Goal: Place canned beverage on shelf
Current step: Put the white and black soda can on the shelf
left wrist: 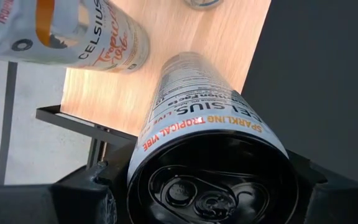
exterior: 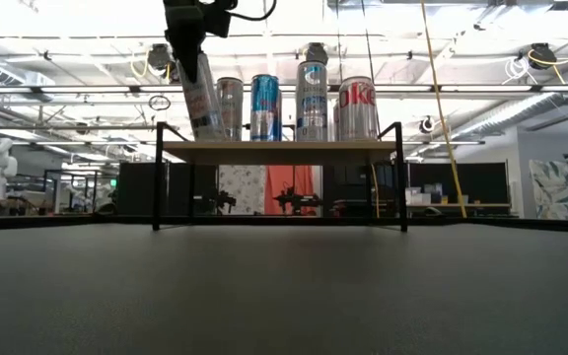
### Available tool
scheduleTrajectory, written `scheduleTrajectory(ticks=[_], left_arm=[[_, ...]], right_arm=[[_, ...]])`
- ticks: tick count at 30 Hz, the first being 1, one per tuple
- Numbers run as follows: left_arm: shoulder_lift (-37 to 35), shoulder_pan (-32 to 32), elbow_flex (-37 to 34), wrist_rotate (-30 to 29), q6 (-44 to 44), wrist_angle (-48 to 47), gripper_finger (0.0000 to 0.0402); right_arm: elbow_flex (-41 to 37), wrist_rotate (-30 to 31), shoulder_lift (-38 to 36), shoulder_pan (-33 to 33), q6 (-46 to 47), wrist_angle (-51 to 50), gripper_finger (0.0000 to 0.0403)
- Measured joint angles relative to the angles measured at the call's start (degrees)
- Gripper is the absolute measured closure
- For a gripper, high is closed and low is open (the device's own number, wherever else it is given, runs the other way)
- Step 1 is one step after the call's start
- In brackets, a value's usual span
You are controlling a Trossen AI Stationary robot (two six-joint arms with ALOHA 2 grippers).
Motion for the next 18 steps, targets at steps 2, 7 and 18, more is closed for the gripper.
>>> scheduleTrajectory(ticks=[2, 7, 18], left_arm=[[0.0, 0.0, 0.01, 0.02, 0.01, 0.0, 0.0148], [0.0, 0.23, 0.02, 0.14, -0.01, 0.0, 0.0148], [0.02, 0.24, 0.0, 0.05, 2.54, -0.02, 0.0147]], right_arm=[[0.0, 0.88, 0.0, 0.0, -0.58, 0.01, 0.0085], [0.0, 4.13, 0.0, -0.02, -0.72, -0.03, 0.0085], [0.0, 4.0, 0.0, 0.0, 0.59, -0.11, 0.0085]])
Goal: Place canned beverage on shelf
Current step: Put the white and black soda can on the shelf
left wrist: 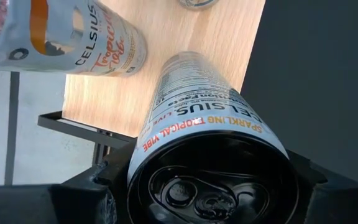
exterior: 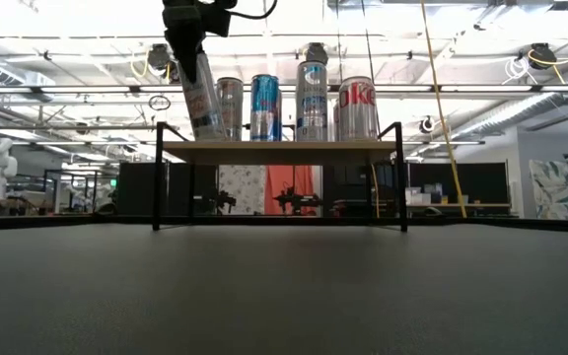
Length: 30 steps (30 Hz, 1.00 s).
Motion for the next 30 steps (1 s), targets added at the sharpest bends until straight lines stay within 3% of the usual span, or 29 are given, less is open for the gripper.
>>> scheduleTrajectory(ticks=[11, 30], left_arm=[[0.11, 0.04, -0.04, -4.43, 0.47, -0.14, 0.0147], [0.2, -2.83, 2.83, -3.27, 0.39, 0.42, 0.0147]], right_arm=[[0.0, -0.02, 0.02, 0.0, -0.01, 0.0, 0.0085], [0.0, -0.04, 0.02, 0.0, 0.12, 0.0, 0.0085]])
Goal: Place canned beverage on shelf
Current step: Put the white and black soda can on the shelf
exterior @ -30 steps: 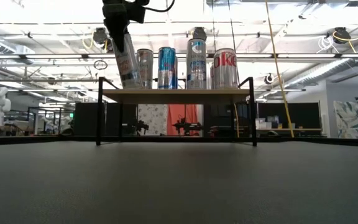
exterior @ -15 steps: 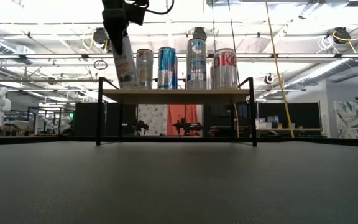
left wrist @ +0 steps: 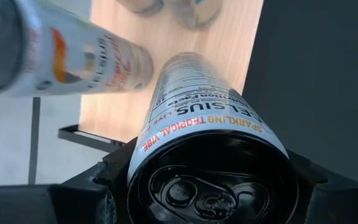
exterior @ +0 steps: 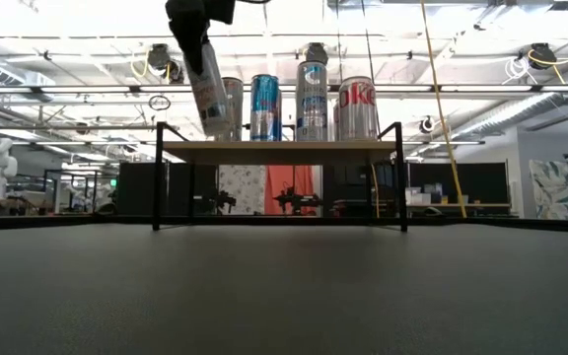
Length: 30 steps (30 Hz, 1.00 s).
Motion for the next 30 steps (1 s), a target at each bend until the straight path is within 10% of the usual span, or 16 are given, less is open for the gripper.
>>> scheduleTrajectory(ticks=[30], left_arm=[[0.17, 0.62, 2.94, 0.74, -0.14, -0.42, 0.0089]], right_arm=[[0.0, -0.01, 0.0, 0.0, 0.05, 0.0, 0.0085]])
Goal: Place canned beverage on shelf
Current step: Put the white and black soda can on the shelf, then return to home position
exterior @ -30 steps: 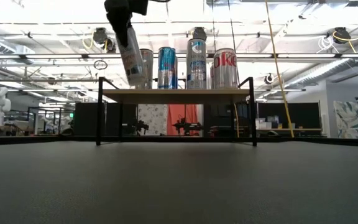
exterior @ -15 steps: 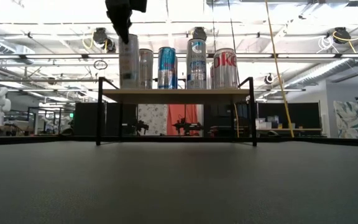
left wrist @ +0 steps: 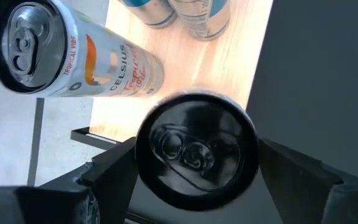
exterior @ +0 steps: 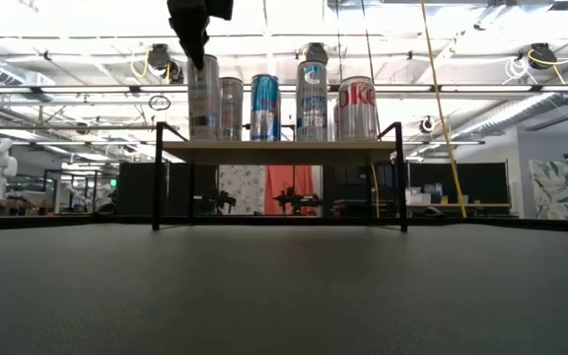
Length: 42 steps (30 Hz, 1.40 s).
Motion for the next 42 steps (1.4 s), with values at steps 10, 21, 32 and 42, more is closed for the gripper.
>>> scheduleTrajectory(ticks=[10, 21, 32, 42], left_arm=[[0.02, 0.0, -0.02, -4.18, 0.09, -0.04, 0.0088], [-0.04, 0.04, -0.04, -11.73, 0.13, -0.04, 0.0088], [-1.22, -0.59, -0.1, -9.41, 0.02, -0.06, 0.0088], [-4.88, -0.33, -0.09, -8.95, -1.42, -0.09, 0.0088]], right_arm=[[0.0, -0.02, 0.0, 0.0, -0.01, 0.0, 0.0085], [0.0, -0.02, 0.02, 0.0, 0.02, 0.0, 0.0085], [0.0, -0.02, 0.0, 0.0, 0.04, -0.02, 0.0085], [0.0, -0.04, 0.0, 0.18, 1.5, -0.04, 0.0085]])
